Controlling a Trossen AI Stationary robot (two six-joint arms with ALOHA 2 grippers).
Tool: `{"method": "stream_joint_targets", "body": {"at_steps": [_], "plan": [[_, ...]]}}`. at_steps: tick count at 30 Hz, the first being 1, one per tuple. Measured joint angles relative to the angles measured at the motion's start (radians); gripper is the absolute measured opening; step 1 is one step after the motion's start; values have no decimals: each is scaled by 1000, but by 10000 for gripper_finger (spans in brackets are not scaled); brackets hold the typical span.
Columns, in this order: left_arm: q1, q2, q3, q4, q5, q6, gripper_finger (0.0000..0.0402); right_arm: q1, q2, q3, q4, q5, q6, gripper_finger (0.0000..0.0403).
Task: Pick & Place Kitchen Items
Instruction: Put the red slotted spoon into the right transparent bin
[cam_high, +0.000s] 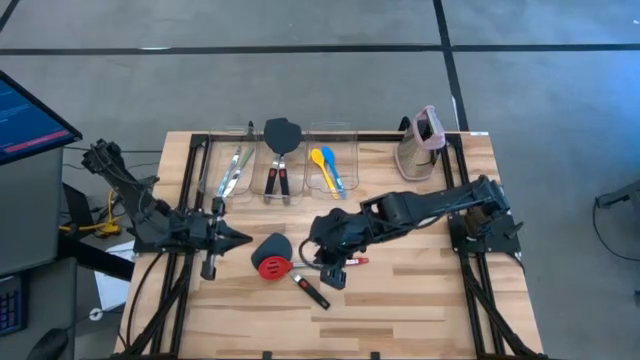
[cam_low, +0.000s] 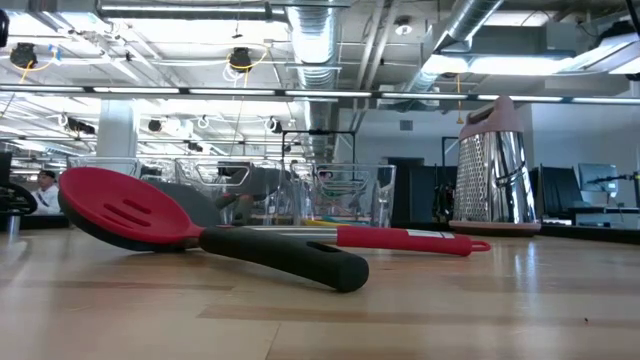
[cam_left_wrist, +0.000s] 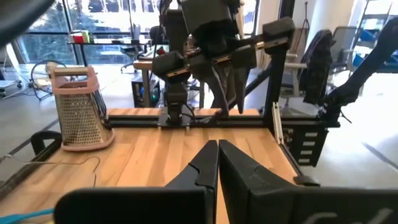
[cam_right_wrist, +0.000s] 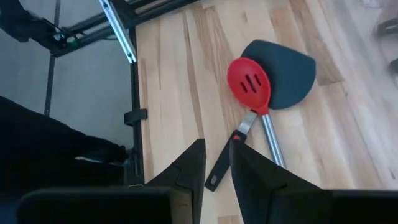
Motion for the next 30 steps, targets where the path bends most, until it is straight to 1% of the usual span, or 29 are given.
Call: {"method": "stream_joint_targets", "body": {"at_steps": [4,6,8,11,15,19,22,25,27,30], "plan": [[0,41,0,0,0,-1,1,5,35,-1,1,-3,0,69],[0,59,0,1,1,-32,1,5,45,-2,-9,-5,-1,69],[0,72,0,-1,19,-86,1,3,44,-3,-25,-7,-3,69],[2,81,0,2,61,-172,1,-4,42,-2,-39,-1,-50,61],[27,84,0,1,56,-335,1,-9,15,-1,-58,41,-164,33],[57,102,0,2,48,-459,1,-22,-12,0,-103,45,-228,4],[59,132,0,1,39,-543,1,-31,-11,-3,-158,57,-260,10],[59,186,2,-3,-1,-610,1,-32,-19,-2,-201,103,-298,12],[59,217,23,-13,-6,-622,1,-32,-19,-2,-217,124,-333,6],[72,263,99,-23,-4,-614,1,-39,-24,-2,-217,121,-388,3]]}}
